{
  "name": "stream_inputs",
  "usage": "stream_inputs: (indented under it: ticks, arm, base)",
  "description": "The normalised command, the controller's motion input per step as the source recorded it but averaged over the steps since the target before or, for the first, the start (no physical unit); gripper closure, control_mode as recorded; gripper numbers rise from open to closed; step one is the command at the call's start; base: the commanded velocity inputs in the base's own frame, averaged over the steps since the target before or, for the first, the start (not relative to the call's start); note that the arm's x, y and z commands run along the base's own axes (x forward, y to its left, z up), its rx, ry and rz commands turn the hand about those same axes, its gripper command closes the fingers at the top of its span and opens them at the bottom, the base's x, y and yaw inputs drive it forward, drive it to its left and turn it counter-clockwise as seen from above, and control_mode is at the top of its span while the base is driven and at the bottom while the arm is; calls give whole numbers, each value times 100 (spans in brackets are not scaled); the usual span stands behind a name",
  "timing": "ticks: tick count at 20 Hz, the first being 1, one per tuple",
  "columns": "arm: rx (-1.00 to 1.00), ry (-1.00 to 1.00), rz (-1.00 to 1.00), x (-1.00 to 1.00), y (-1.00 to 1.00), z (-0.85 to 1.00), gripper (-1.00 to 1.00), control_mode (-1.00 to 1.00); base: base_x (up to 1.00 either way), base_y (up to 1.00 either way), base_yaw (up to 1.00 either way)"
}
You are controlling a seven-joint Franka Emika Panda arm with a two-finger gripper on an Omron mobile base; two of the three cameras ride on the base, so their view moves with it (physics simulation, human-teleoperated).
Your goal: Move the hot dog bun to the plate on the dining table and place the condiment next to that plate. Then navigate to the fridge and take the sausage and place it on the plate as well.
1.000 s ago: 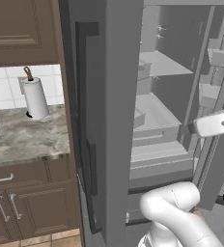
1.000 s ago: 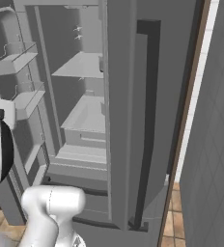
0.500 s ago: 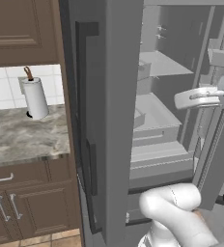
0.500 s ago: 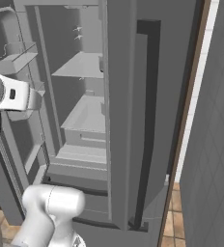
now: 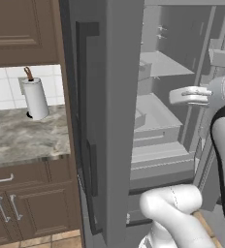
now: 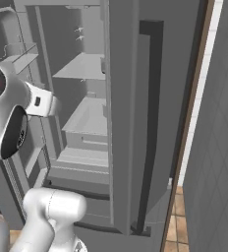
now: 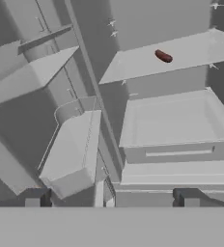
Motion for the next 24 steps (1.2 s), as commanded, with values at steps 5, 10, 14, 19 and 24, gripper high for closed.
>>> stream_inputs:
  ticks: [5, 10, 14, 19, 24]
  arm:
    - [11, 0, 0, 62, 13, -37, -100, -100]
    - [1, 0, 0, 52, 70, -32, -100, -100]
    - [3, 0, 0, 81, 52, -6, -100, -100]
    - [6, 1, 0, 85, 41, 0, -100, -100]
    - [1, 3, 0, 18, 83, -2, -100, -100]
  base:
    - [0, 0, 0]
    - [0, 0, 0]
    - [0, 0, 0]
    - [0, 0, 0]
    - [0, 0, 0]
